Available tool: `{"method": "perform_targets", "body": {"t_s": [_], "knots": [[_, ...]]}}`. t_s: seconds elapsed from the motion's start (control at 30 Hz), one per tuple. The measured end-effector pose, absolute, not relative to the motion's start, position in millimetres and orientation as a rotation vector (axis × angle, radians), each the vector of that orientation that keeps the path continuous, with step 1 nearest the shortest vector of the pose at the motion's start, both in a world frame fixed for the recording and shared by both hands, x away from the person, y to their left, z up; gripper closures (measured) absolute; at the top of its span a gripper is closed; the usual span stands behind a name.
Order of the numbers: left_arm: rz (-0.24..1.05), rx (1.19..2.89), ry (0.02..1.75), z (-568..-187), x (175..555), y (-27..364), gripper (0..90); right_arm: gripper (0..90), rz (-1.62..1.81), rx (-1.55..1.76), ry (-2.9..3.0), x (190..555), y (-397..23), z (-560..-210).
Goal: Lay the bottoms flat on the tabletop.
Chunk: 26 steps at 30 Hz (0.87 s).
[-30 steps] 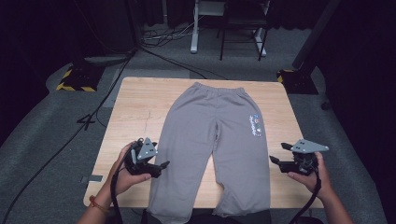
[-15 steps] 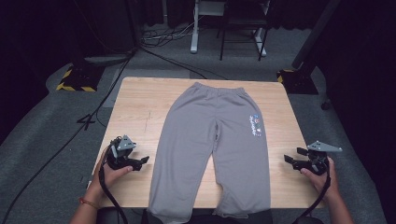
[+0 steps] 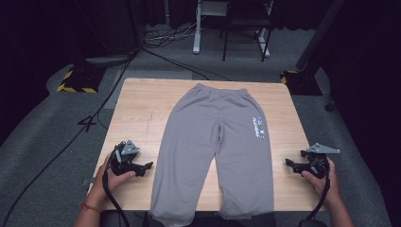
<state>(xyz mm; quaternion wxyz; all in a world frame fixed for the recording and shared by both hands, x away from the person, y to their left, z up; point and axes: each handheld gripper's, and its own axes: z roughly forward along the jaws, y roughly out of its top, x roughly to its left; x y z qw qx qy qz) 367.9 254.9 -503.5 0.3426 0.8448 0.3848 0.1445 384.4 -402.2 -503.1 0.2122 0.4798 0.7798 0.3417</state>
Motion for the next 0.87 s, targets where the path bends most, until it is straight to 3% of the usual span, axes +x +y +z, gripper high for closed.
{"method": "perform_targets", "body": {"t_s": [0.87], "knots": [[0.371, 2.190, 1.015, -503.7, 368.5, 254.2, 15.4, 15.0, 0.939, 1.354, 2.151, 384.7, -402.6, -503.1]]}}
